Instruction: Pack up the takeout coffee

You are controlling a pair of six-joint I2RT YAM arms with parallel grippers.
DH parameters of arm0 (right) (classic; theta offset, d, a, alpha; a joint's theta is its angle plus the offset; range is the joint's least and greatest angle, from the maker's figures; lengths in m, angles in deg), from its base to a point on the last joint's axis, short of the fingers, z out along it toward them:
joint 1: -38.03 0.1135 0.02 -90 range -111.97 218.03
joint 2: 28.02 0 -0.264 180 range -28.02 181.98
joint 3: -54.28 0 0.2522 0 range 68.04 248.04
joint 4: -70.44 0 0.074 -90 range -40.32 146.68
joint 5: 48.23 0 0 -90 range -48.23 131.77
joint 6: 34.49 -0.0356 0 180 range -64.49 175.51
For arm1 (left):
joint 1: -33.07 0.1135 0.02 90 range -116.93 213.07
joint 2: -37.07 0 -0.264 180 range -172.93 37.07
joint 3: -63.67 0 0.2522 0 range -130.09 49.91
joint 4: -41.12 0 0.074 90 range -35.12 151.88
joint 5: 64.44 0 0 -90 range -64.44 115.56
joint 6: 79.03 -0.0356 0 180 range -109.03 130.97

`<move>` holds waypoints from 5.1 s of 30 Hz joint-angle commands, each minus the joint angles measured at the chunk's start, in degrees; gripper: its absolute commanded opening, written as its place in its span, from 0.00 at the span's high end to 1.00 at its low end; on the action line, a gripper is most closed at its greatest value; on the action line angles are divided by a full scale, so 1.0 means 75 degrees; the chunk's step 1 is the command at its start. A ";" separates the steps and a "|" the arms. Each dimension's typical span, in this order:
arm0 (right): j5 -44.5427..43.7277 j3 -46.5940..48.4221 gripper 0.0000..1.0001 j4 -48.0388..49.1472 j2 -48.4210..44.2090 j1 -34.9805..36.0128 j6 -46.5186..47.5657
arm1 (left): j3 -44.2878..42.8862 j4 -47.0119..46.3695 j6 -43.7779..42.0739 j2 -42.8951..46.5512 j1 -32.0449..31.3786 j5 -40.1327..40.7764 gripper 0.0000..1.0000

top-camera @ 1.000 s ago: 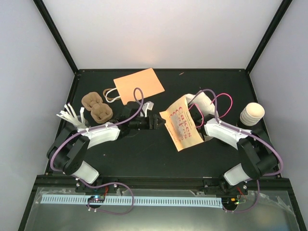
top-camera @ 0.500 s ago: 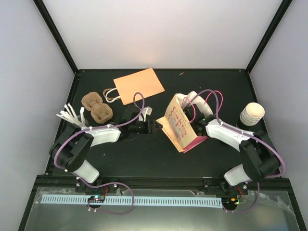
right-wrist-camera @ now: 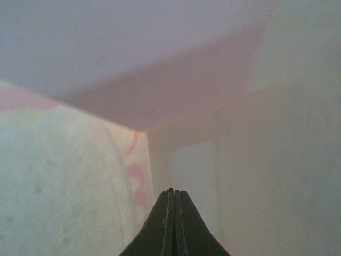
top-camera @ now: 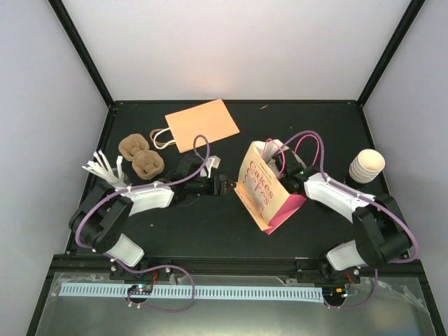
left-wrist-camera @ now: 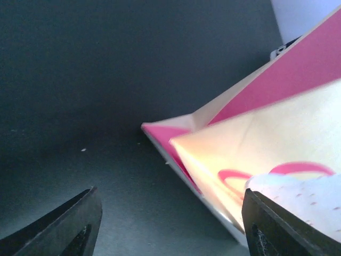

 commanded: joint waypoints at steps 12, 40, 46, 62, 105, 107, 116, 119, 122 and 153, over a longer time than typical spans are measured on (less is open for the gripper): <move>-0.0677 0.0629 0.99 -0.1044 -0.0002 0.0069 0.0384 | -0.0869 0.1191 -0.0909 0.2339 -0.0418 -0.0330 0.18; -0.1032 0.1025 0.99 -0.1323 0.0110 0.0605 0.0446 | -0.4765 0.1591 -0.5301 0.0726 -0.0969 -0.1753 0.27; -0.1025 0.1031 0.99 -0.1340 0.0121 0.0607 0.0458 | -0.4939 0.1756 -0.5575 0.0525 -0.1106 -0.1709 0.44; -0.1808 0.1124 0.99 -0.1863 0.0156 0.0931 0.0527 | -0.5420 0.0443 -0.5260 0.0739 -0.1287 -0.1677 0.98; -0.6166 0.2093 0.99 -0.3394 0.1172 0.1750 -0.0461 | -0.4045 -0.1634 -0.4773 0.2611 -0.1276 -0.2300 0.98; -0.6449 0.2114 0.99 -0.3470 0.1196 0.1764 -0.0517 | -0.4044 -0.1537 -0.4812 0.2683 -0.1276 -0.2301 0.99; -0.7258 0.2221 0.99 -0.3726 0.1334 0.1863 -0.0789 | -0.4034 -0.1449 -0.4744 0.2827 -0.1277 -0.2335 0.98; -0.7542 0.2234 0.99 -0.3775 0.1355 0.1881 -0.0936 | -0.4022 -0.1443 -0.4702 0.2884 -0.1277 -0.2357 0.98; -0.7558 0.2206 0.99 -0.3670 0.1304 0.1879 -0.0957 | -0.4021 -0.1394 -0.4710 0.2946 -0.1276 -0.2365 0.98; -0.6651 0.1989 0.99 -0.2870 0.0738 0.1554 -0.0460 | -0.2213 -0.1577 -0.4338 0.3889 -0.1374 -0.2360 0.98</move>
